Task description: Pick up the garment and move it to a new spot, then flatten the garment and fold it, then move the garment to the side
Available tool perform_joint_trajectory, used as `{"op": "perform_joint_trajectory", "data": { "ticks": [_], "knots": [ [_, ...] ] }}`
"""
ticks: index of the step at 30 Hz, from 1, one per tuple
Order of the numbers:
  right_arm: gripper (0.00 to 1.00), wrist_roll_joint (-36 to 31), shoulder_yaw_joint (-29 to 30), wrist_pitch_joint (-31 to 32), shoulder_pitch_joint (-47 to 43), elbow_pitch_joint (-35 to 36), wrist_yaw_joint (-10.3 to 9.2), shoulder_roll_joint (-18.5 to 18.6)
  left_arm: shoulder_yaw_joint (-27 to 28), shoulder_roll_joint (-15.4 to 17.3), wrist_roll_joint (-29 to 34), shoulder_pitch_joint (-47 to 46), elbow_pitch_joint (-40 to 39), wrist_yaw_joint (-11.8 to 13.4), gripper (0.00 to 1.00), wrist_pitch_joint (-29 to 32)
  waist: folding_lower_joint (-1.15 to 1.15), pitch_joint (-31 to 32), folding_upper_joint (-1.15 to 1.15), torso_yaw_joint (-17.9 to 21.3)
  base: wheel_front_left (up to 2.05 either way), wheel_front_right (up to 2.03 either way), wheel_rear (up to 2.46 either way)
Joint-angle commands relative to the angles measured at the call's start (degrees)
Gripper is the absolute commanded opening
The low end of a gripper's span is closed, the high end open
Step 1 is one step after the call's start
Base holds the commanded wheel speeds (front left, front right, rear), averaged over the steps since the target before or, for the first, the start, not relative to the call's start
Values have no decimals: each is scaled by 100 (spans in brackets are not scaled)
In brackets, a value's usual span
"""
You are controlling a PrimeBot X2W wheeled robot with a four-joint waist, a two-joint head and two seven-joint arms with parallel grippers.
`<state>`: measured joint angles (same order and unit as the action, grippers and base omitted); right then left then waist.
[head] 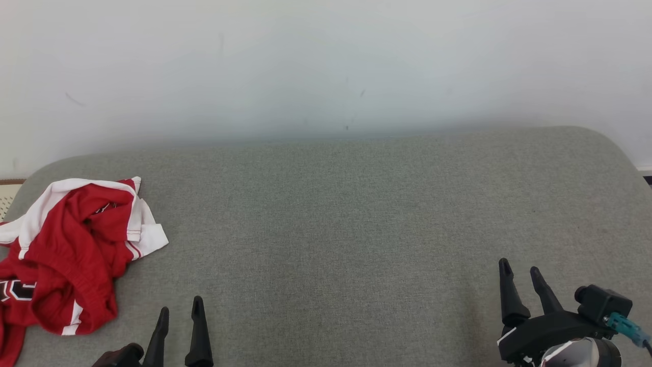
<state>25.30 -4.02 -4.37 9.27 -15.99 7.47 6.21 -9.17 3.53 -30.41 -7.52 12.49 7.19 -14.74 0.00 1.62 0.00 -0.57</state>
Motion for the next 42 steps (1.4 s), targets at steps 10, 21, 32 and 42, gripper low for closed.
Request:
{"op": "perform_joint_trajectory", "data": {
  "ticks": [10,21,32,42],
  "knots": [
    [100,-718,-262,-307,-98,22,3,-49,156,70,804,203,-253,159,100,-31,0,45,0,-33,0,0,0],
    [100,-1205,-404,-522,-212,138,3,-111,251,120,1344,382,-407,219,100,-35,0,79,0,-52,0,0,0],
    [100,-1528,-541,-748,-363,234,4,-159,339,184,1914,523,-550,272,100,-39,0,128,0,-34,0,0,0],
    [100,-1813,-654,-949,-485,274,4,-206,501,203,2357,677,-670,345,100,-42,0,191,0,-5,0,0,0]
  ]
}}
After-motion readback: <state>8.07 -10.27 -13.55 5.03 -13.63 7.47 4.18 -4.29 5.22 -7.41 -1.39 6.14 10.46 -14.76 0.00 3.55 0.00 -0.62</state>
